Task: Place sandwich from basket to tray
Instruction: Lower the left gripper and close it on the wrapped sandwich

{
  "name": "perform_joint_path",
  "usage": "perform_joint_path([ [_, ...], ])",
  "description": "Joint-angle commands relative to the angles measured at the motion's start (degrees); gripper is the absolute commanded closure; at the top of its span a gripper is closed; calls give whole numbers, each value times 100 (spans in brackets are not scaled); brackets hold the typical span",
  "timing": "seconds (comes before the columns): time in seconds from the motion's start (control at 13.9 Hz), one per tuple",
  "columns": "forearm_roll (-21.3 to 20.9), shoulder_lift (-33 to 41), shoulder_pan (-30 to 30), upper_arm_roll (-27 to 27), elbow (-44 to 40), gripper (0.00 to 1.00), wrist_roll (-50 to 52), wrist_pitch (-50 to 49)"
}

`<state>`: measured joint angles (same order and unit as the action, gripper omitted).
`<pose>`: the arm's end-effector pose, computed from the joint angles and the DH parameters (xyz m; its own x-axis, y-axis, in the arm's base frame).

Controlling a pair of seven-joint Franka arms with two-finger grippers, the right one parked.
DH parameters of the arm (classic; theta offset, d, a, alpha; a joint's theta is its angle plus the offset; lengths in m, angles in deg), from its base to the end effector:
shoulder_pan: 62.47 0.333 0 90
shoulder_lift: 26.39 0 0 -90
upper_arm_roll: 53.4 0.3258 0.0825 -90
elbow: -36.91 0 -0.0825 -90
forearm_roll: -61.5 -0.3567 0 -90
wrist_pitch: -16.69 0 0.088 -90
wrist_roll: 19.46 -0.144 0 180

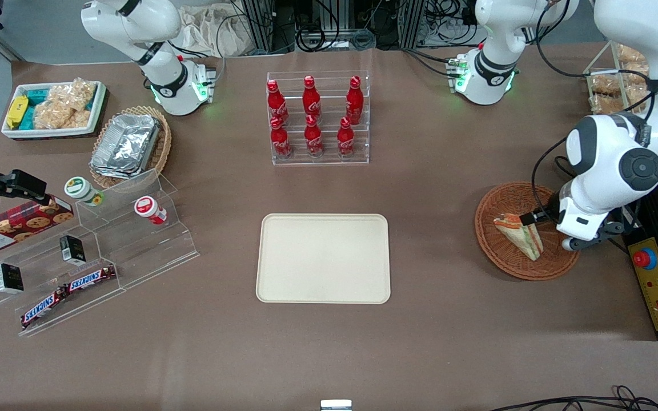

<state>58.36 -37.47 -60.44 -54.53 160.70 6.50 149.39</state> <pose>0.5370 0.0110 0.2965 0.9081 0.4183 -0.0192 0.4170 -0.9076 -0.0483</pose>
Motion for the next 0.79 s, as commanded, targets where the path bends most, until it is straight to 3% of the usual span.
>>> perform_joint_path([
  [0.0, -64, -122, 78, -37, 111, 2, 559, 502],
  [0.72, -46, -70, 78, -45, -91, 2, 743, 485],
])
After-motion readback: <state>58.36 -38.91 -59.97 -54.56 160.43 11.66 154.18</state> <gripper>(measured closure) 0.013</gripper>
